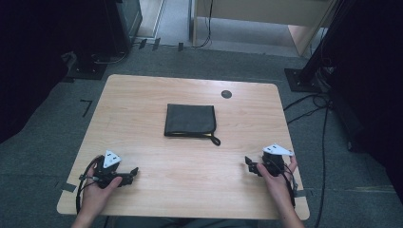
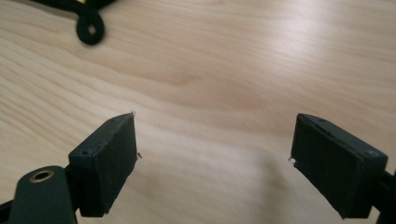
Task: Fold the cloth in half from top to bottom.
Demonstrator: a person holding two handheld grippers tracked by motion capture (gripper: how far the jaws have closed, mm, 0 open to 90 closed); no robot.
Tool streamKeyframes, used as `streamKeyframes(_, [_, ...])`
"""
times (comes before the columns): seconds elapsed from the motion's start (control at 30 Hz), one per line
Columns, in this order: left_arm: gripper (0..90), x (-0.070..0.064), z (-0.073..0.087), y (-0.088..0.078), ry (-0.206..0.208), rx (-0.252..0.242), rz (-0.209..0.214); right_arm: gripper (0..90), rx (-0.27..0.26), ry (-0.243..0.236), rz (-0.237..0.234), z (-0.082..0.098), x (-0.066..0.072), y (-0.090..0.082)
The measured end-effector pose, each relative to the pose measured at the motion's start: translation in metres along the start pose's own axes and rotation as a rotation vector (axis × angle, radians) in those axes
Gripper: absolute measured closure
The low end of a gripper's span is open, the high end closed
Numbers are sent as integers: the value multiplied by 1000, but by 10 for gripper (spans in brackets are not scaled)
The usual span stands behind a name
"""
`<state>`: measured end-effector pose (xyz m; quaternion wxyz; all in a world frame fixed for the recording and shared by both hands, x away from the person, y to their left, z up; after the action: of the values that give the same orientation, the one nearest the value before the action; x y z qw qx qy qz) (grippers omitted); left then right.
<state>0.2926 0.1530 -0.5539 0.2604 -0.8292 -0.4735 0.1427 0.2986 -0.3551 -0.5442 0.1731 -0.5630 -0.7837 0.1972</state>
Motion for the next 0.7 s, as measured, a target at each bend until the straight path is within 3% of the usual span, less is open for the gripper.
streamKeyframes(0.33, [95, 0, 0, 0, 1, 1, 0, 134, 38, 15, 61, 35, -25, -35])
streamKeyframes(0.7, [95, 0, 0, 0, 1, 0, 0, 7, 55, 22, 83, 56, -33, -65])
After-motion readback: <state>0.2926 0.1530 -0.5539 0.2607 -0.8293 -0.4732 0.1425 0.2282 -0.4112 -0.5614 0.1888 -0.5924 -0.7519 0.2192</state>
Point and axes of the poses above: each handheld gripper's, and its own axes: y roughly forward along the jaws, z roughly out of its underside, x roughly to its left, the point moved 5 cm from there along y, roughly forward along the jaws, and after that the axes turned 11 degrees about -x, right-handed, at the moved point
